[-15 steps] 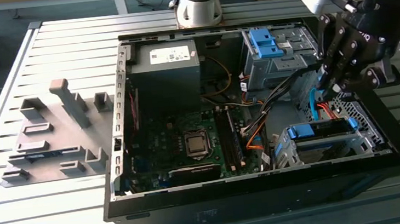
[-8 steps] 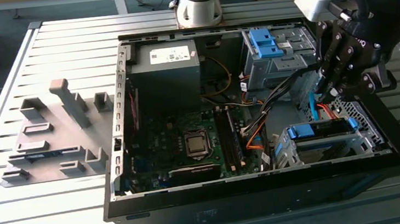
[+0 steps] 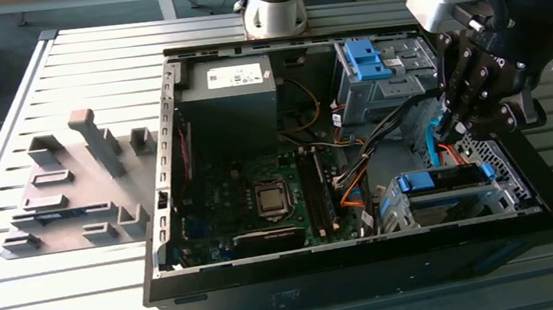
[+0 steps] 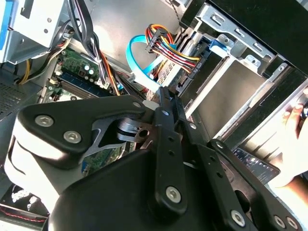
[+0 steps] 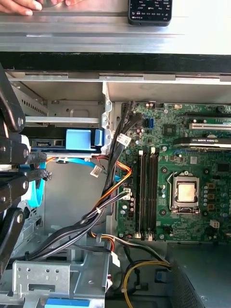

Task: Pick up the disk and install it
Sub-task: 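Insert the second disk wire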

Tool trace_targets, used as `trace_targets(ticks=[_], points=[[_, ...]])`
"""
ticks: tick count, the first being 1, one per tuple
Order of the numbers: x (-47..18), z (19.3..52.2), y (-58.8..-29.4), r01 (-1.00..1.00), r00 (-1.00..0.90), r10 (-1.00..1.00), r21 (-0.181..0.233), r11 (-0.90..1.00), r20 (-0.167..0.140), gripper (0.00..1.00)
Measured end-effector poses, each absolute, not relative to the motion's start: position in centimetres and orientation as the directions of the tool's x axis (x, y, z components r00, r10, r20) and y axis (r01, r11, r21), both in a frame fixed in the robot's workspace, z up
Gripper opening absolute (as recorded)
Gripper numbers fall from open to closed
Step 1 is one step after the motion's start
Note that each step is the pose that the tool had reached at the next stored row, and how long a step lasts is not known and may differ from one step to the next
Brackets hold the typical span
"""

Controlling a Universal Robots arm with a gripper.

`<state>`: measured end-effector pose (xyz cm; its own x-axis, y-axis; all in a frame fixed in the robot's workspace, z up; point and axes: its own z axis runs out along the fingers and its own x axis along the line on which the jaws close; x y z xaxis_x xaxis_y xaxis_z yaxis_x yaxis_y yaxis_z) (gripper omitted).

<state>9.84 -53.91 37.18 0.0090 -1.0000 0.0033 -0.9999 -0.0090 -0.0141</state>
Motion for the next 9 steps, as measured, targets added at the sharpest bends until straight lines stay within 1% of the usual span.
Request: trace_targets(ticks=[6, 7, 9], points=[[9.84, 37.15, -53.96, -1.0, 0.009, -1.0, -0.014, -0.009, 0.0, 0.16], [9.83, 37.14, -54.03, -1.0, 0.009, -1.0, -0.014, -0.009, -0.007, 0.16], [9.84, 37.1, -54.27, -1.0, 0.009, -0.999, -0.014, -0.008, -0.031, 0.16]])
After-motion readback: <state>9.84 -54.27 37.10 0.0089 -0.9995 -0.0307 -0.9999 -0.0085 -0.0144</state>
